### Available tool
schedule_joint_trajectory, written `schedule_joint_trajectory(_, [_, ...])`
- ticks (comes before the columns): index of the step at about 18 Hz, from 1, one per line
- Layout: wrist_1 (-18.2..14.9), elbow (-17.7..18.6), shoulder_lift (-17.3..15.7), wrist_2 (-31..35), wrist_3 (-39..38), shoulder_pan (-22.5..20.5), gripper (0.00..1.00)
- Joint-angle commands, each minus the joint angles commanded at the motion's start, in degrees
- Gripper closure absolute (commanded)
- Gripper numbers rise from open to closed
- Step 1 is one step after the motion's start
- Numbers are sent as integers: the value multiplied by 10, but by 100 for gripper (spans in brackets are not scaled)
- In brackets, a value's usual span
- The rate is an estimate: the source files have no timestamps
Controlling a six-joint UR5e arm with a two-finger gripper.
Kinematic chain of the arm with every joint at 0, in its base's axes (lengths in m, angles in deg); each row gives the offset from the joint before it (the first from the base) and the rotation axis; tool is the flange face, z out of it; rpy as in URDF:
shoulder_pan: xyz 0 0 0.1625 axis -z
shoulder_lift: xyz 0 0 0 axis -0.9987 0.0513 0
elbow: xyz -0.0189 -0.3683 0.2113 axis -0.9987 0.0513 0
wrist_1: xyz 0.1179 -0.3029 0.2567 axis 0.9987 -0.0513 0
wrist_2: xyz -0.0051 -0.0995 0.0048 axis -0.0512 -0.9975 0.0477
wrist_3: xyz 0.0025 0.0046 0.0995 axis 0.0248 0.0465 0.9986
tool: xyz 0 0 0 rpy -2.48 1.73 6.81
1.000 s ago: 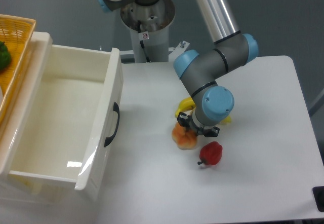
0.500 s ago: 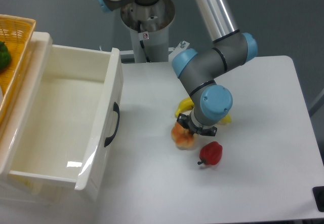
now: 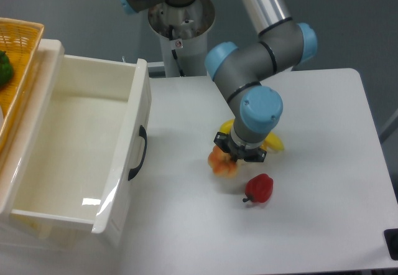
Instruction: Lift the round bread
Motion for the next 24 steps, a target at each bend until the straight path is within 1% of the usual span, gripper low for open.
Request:
schedule_joint_trajectory(3, [-2, 3, -21, 0, 59, 3, 100])
schedule_joint_trajectory(5, [-2, 4, -42, -2, 104, 5, 100])
schedule_joint_trajectory(8, [-3, 4, -62, -31, 121, 7, 100])
schedule_joint_trajectory(11, [-4, 8, -76, -37, 126, 10, 100])
schedule_joint_trajectory(24, [-7, 12, -79, -34, 130, 12, 100])
